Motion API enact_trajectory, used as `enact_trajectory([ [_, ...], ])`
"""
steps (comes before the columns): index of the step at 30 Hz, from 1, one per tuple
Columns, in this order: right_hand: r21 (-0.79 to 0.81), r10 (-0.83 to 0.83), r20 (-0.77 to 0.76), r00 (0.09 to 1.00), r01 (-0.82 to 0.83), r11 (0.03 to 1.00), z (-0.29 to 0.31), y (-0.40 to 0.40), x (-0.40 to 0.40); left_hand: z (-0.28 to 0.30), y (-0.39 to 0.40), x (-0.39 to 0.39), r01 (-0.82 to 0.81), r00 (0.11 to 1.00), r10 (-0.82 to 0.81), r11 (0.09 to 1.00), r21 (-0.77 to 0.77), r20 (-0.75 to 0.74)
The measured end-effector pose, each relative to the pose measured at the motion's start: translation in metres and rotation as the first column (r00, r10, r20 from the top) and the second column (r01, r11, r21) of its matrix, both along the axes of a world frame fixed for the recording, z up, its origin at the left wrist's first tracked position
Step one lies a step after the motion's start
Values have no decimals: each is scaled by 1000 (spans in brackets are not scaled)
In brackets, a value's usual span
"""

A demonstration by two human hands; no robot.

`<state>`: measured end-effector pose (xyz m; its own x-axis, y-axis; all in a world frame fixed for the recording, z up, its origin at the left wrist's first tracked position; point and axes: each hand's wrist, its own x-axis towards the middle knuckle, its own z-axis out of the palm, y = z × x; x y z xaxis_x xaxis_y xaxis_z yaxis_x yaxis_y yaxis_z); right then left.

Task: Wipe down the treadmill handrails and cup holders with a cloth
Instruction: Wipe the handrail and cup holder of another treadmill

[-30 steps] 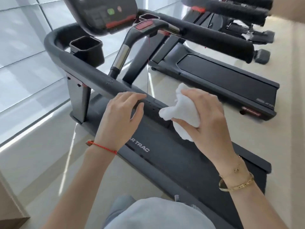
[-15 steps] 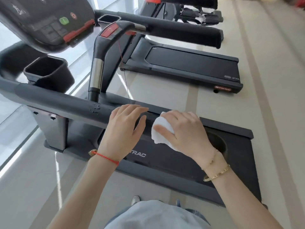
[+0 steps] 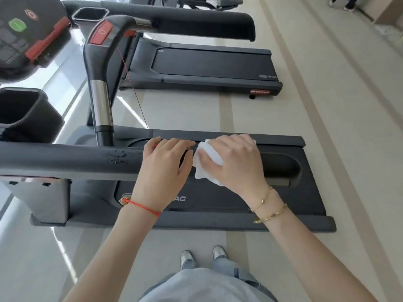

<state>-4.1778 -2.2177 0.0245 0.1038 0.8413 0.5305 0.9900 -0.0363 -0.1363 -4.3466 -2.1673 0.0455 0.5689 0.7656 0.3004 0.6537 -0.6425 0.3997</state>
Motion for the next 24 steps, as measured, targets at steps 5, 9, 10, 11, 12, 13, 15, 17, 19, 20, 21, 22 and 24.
enact_trajectory([
  [5,92,-45,36,998,42,995,-8,-41,42,-2,0,-1,24,1000,-25,999,21,18],
  [9,82,-256,23,966,253,964,-4,-29,42,-4,-3,0,31,999,-32,999,16,13],
  [10,61,-251,39,967,248,967,-2,-19,31,-4,-4,0,30,999,-31,999,14,10],
  [11,52,-219,39,975,217,975,-2,-10,20,-5,-5,0,29,1000,-29,1000,11,7],
  [12,54,-183,30,983,181,982,-4,-6,11,-5,-7,0,29,1000,-29,1000,7,1],
  [13,57,-143,23,989,141,988,-7,-7,8,-6,-8,0,26,1000,-26,1000,6,-1],
  [15,74,-60,39,997,57,996,-9,-20,17,-8,-11,1,11,1000,-11,1000,7,12],
  [17,101,-60,33,998,57,993,-11,-38,40,-8,-12,3,0,1000,0,1000,6,21],
  [19,113,-172,-3,985,171,979,-7,-47,57,-10,-12,5,-7,1000,7,1000,3,30],
  [20,102,-229,-20,973,229,968,-4,-44,58,-10,-13,6,-10,999,10,1000,0,31],
  [21,78,-260,-18,965,261,962,-2,-37,55,-10,-13,7,-12,1000,12,1000,-1,29],
  [22,52,-267,1,964,267,962,-1,-27,46,-10,-13,7,-12,1000,12,1000,0,26],
  [24,45,-210,29,977,208,977,-4,-15,23,-12,-14,8,-7,1000,7,1000,5,27],
])
